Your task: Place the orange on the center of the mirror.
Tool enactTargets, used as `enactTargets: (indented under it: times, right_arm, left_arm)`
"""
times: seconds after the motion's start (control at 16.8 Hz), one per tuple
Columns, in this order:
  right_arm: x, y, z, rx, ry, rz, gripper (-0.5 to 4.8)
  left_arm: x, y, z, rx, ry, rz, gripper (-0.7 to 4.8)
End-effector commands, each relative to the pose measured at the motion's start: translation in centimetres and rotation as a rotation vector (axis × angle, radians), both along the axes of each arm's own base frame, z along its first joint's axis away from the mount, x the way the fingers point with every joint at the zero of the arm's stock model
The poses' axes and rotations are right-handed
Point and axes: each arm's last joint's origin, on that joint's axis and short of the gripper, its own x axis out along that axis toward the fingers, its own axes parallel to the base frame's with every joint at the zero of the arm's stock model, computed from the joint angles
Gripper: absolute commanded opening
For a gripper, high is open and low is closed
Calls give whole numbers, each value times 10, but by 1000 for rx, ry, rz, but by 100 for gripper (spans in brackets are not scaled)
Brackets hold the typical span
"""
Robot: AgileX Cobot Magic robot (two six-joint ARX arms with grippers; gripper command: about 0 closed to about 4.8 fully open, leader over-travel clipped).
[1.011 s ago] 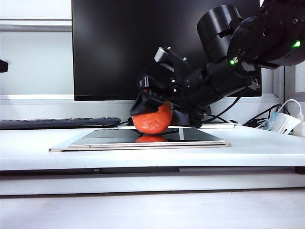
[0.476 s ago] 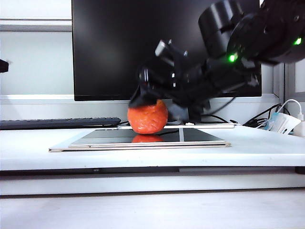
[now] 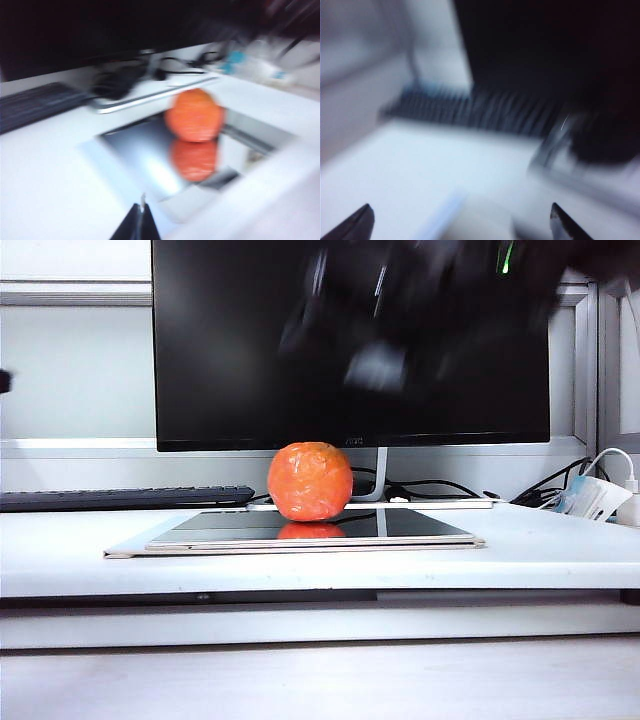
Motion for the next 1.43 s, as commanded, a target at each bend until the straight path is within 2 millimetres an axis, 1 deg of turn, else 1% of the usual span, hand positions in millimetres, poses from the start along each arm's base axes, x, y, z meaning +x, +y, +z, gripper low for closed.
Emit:
enactTargets:
  times: [0.06,0.12,0.18,0.3,0.36,0.54,0.71,0.89,1.07,1.13,1.19,1.25,1.31,1.43]
  right_arm:
    - [-31,-25,67,136,-216,-34,151]
    - [-43,-33,84,157,-282,-38,29]
    - [-54,-40,96,171,-330,-42,1]
    - [-77,-56,117,157,-415,-60,-1]
    - [-89,-63,123,148,-411,-60,-1]
    - [-119,-83,130,97,-340,-56,-1]
    - [-139,-99,133,87,-316,-96,0]
    - [-152,-107,137,95,-325,-91,0]
    - [-159,-111,139,105,-344,-94,0]
    - [-159,-112,140,75,-376,-107,0]
    - [-160,-113,141,-14,-466,-135,0]
    - [-162,-114,141,-56,-503,-147,0]
    - [-162,-114,139,-103,-514,-160,0]
    - [-170,-125,132,-167,-450,-203,0]
  left_arm:
    - [9,20,1,0,-11,200,-5]
    - [11,30,1,0,-11,309,-5]
    - [12,37,1,1,-11,390,-5]
    - [13,50,1,1,-11,567,-5]
    - [13,52,1,1,-11,619,-5]
    - [13,53,1,1,-11,627,-5]
    - [13,52,1,1,-11,625,-5]
    - [13,52,1,1,-11,625,-5]
    - [13,52,1,1,-10,625,-5]
    - [13,52,1,1,-10,625,-5]
    - [13,52,1,1,-10,625,-5]
    - [13,52,1,1,-10,625,-5]
    - [13,52,1,1,-10,625,-5]
    - [13,52,1,1,-10,625,-5]
